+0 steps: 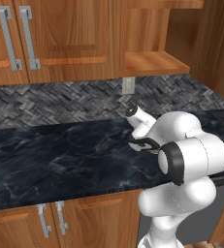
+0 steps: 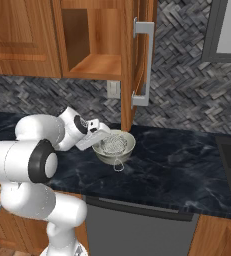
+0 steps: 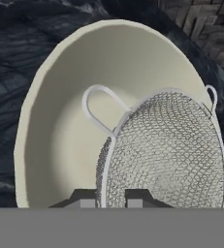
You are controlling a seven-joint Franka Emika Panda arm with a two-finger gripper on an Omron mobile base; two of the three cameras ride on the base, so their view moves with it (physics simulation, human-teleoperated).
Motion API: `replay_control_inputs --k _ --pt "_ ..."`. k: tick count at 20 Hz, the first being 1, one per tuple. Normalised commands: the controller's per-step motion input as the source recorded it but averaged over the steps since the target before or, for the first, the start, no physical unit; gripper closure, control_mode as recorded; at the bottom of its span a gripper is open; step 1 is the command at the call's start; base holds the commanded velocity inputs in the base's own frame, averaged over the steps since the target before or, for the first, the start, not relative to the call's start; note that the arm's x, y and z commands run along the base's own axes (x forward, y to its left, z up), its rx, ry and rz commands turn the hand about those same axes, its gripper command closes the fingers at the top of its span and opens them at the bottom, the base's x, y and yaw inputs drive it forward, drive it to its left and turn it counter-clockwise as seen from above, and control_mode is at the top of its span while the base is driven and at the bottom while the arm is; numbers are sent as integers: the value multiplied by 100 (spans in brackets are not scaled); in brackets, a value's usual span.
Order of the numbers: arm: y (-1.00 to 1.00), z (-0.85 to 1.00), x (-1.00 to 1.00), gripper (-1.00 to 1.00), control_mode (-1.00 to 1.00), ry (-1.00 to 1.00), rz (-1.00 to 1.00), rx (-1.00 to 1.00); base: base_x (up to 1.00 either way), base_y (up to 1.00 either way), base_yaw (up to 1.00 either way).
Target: Open the cabinet and setup a tea strainer by placing it in the bowl upright.
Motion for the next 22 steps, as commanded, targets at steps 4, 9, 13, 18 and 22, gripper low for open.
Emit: replay_control_inputs --k 4,9,13,18,22 --pt "0 -2 7 100 -100 0 1 0 0 0 0" --pt "0 0 0 100 -100 0 2 0 0 0 0" --pt "0 0 0 100 -100 0 0 2 0 0 0" --pt "5 0 0 100 -100 0 0 1 0 0 0" --pt "7 1 0 100 -100 0 0 1 0 0 0"
